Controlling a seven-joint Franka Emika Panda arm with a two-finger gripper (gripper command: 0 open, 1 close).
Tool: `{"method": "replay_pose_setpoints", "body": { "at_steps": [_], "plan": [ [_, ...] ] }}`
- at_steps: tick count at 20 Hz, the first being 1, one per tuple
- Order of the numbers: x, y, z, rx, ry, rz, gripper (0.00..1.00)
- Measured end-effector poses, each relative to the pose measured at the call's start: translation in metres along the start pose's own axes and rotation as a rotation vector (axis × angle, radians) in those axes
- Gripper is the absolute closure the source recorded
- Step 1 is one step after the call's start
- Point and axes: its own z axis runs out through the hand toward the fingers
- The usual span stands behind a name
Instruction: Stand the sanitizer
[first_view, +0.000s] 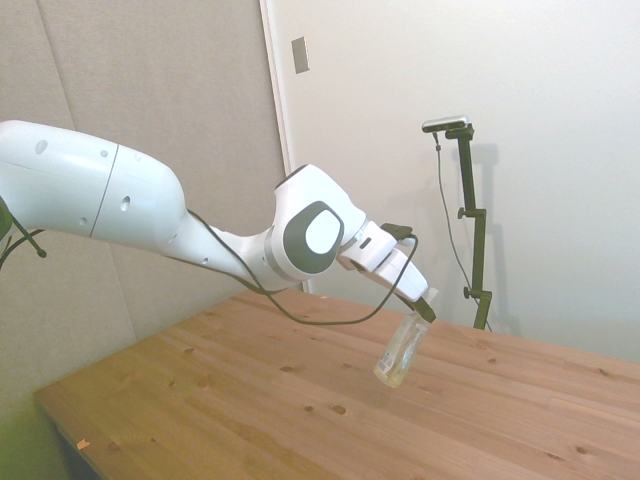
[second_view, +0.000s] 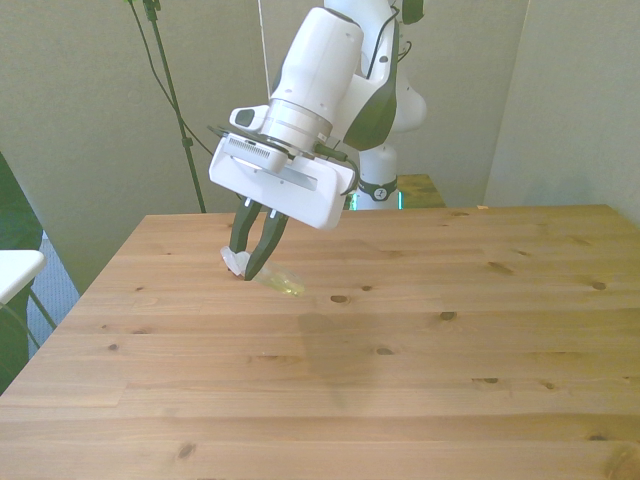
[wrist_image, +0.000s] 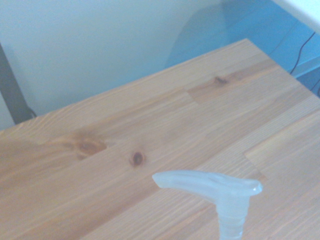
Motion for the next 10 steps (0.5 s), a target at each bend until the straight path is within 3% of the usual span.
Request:
{"method": "replay_pose_setpoints", "body": {
  "at_steps": [10],
  "plan": [
    [-0.081,-0.047,-0.006,0.121,0.221,0.096,1.0]
  ]
}}
